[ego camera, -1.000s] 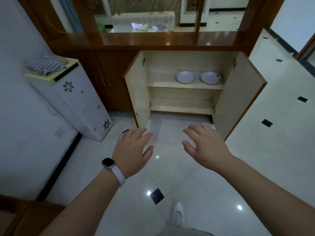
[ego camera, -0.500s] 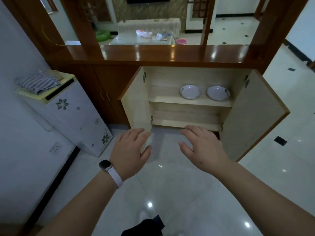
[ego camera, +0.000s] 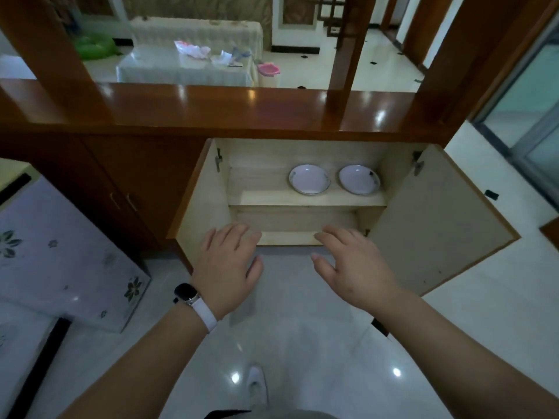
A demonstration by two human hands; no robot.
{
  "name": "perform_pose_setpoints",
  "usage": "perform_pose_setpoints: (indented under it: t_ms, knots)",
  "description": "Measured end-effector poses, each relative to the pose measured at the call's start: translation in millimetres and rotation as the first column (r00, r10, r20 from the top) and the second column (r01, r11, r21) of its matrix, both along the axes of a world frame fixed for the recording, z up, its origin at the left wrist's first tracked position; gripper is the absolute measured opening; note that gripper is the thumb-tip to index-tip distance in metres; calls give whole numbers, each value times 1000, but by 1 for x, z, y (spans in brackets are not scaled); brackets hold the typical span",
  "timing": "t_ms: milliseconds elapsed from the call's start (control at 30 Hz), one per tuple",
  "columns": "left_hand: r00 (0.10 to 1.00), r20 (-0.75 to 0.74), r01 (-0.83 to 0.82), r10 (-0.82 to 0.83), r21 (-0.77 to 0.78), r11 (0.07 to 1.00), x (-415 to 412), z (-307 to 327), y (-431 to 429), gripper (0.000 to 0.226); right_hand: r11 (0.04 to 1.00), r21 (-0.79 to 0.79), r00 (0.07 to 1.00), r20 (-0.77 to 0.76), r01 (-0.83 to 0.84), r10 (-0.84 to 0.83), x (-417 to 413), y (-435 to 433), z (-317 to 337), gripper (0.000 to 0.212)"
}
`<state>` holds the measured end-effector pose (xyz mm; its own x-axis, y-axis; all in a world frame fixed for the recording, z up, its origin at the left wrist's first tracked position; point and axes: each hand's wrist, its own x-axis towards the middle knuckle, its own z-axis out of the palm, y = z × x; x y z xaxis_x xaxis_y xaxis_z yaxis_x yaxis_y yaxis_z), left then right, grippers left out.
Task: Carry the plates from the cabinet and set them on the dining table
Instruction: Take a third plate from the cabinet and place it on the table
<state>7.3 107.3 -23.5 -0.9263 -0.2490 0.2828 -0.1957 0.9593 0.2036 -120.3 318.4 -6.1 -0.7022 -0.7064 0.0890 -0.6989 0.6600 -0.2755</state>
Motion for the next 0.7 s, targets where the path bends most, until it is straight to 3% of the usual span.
perform_pose_setpoints:
  t_ms: [433, 700]
  knots:
    - [992, 5, 128, -128, 24, 991, -85, -10, -92, 40, 987, 81, 988, -85, 135, -128, -49, -66, 8, 41]
    - [986, 22, 165, -165, 32, 986, -128, -16, -100, 38, 987, 79, 990, -38, 140, -137, -93, -78, -11, 49]
